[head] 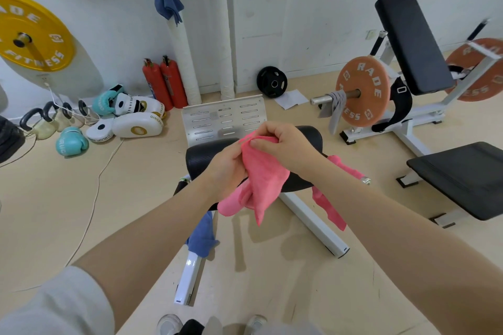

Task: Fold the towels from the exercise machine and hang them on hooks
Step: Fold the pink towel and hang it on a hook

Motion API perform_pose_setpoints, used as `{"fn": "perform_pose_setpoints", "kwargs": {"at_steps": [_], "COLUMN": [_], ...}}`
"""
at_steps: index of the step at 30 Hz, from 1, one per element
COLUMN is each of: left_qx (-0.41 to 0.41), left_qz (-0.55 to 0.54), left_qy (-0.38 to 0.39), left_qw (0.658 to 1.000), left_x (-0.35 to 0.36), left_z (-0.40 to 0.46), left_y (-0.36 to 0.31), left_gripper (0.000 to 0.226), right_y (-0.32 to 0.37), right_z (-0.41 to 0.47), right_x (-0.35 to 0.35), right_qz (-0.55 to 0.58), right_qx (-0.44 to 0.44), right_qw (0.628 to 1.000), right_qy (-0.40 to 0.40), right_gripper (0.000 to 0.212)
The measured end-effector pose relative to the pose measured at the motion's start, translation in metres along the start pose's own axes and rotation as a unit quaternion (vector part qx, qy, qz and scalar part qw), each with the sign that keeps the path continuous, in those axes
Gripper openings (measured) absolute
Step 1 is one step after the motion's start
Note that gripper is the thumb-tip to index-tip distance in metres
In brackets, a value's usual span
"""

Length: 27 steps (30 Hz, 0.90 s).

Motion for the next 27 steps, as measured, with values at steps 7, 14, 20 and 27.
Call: {"fn": "perform_pose_setpoints", "kwargs": {"at_steps": [7, 14, 20, 27], "left_qx": [-0.001, 0.064, 0.063, 0.096], "left_qz": [0.095, 0.275, 0.339, 0.439], "left_qy": [-0.025, -0.027, -0.004, -0.115], "left_qw": [0.995, 0.959, 0.939, 0.886], "left_x": [0.001, -0.002, -0.016, -0.041], "left_z": [-0.003, -0.010, -0.016, -0.015], "left_y": [-0.004, -0.015, -0.031, -0.050], "left_gripper": [0.047, 0.019, 0.026, 0.023], "right_y": [-0.006, -0.003, -0.006, -0.009], "right_z": [0.001, 0.007, 0.007, 0.008], "right_x": [0.004, -0.003, -0.004, 0.011], "right_qz": [-0.062, 0.006, 0.113, 0.223], "right_qx": [-0.028, 0.002, 0.076, 0.155], "right_qw": [0.994, 0.999, 0.990, 0.950], "right_qy": [-0.083, -0.034, 0.041, 0.155], "right_gripper": [0.015, 0.014, 0.013, 0.012]}}
Point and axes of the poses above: each hand's wrist, its own z-axis towards the middle knuckle, its own x-axis out of the palm, y = z × x, the point moved 1 cm from there along z, towards the middle knuckle, and after that the axes turned 13 degrees about z, right-handed, at the moved point
